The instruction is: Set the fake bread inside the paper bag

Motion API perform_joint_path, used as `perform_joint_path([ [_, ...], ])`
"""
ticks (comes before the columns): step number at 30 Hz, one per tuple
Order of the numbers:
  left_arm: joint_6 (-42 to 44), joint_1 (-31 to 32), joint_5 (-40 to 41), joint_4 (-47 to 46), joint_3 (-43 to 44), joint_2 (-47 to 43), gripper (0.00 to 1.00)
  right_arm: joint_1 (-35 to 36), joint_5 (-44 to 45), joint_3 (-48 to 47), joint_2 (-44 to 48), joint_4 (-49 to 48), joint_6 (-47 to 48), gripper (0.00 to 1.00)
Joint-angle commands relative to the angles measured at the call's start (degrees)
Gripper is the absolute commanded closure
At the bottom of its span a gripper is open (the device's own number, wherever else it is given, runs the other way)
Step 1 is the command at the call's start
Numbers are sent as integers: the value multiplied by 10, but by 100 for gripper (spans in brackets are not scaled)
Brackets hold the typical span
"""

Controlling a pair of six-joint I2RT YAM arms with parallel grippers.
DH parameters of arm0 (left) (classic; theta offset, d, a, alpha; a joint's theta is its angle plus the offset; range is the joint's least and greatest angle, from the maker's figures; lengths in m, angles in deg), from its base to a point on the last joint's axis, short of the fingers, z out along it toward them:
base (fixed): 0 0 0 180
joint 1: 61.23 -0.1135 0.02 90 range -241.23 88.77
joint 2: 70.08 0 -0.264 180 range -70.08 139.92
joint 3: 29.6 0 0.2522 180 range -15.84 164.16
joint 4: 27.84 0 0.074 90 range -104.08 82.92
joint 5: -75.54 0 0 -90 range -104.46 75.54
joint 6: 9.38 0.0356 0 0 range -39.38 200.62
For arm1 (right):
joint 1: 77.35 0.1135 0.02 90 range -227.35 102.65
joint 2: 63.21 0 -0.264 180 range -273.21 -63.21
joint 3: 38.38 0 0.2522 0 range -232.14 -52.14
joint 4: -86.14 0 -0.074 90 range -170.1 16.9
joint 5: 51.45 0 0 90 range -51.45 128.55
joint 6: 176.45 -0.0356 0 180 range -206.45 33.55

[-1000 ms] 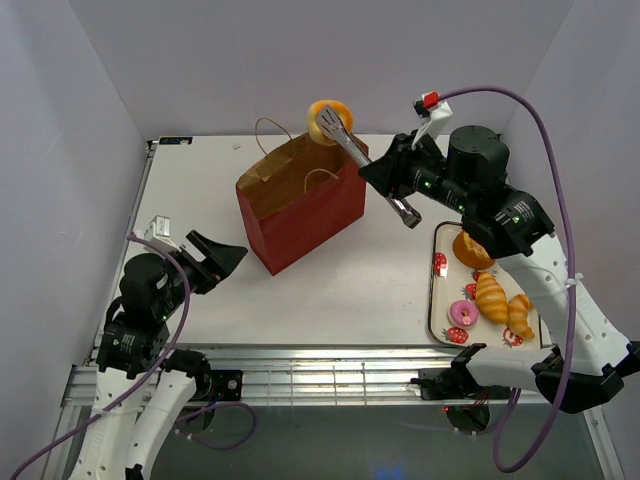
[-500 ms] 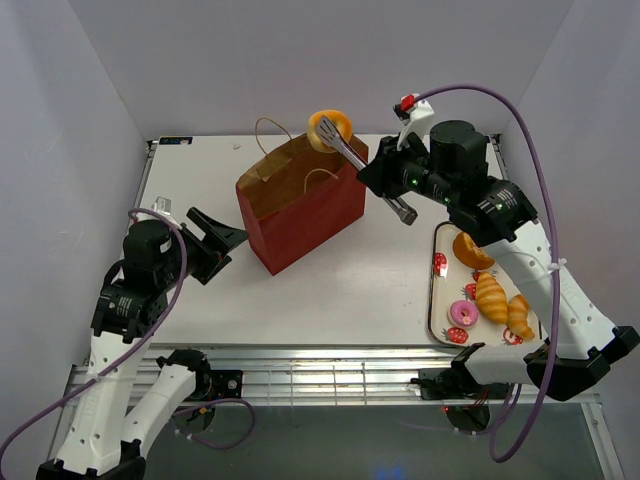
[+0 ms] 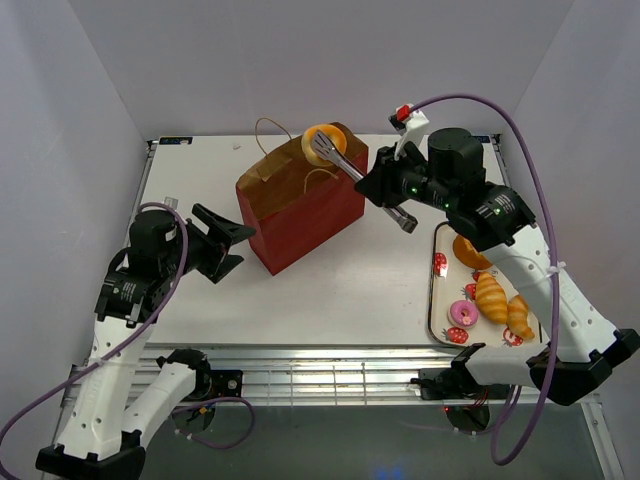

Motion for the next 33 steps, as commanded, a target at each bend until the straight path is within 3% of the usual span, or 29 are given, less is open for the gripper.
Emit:
perform_joint_path([
  [1,-24,2,-17,11,-6,10,15,-3,-4,-17,-8,-27,-1,92],
  [8,-8,1,-6,-12,8,23,15,-9,-1,-74,-47,-8,6,92],
  [16,42,2,-2,-3,54,57,15,-11,-5,-61,-59,-4,-17,90],
  [33,145,2,2,26,152,94,15,-13,-23,-53,-74,-7,-54,61],
])
